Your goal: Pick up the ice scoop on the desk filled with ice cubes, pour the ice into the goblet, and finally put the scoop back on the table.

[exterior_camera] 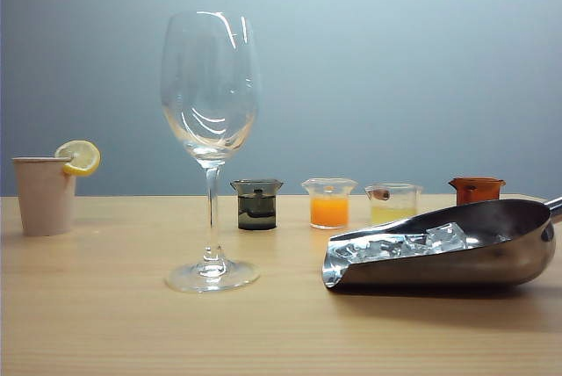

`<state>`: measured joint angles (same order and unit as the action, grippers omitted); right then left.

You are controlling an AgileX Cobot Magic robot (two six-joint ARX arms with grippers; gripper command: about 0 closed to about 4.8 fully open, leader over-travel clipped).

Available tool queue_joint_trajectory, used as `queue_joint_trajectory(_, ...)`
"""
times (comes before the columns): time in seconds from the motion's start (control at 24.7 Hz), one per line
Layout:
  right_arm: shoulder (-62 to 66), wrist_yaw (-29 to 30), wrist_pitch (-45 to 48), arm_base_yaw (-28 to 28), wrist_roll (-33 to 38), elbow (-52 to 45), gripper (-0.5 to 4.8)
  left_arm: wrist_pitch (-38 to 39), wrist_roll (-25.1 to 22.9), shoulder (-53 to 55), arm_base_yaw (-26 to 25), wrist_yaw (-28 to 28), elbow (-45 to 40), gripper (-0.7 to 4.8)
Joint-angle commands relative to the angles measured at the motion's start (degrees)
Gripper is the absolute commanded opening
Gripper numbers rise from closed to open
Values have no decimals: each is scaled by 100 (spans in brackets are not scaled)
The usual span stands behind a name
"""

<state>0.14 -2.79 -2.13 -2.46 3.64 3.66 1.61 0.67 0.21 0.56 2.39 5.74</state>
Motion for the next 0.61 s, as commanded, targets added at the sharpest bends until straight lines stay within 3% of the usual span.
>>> queue_joint_trajectory(0.04,-11,11,-249,-7,129,614,-2,345,90,98,-4,-63,581,-5)
queue_joint_trajectory(0.12,-9,11,-798,-7,131,1130,-3,715,87,417,-4,-717,1119,-5)
queue_joint_trajectory(0.24,-7,-28,-1370,-7,131,1650,-4,870,87,914,-4,-1167,1801,-5)
queue_joint_trajectory(0.45,269,-28,-1847,-7,592,2184,-4,1561,85,1856,-4,-1198,3147,-5)
queue_joint_trajectory(0.61,776,-24,-1873,-7,717,2579,-4,2063,87,2500,2,-1631,4033,-5)
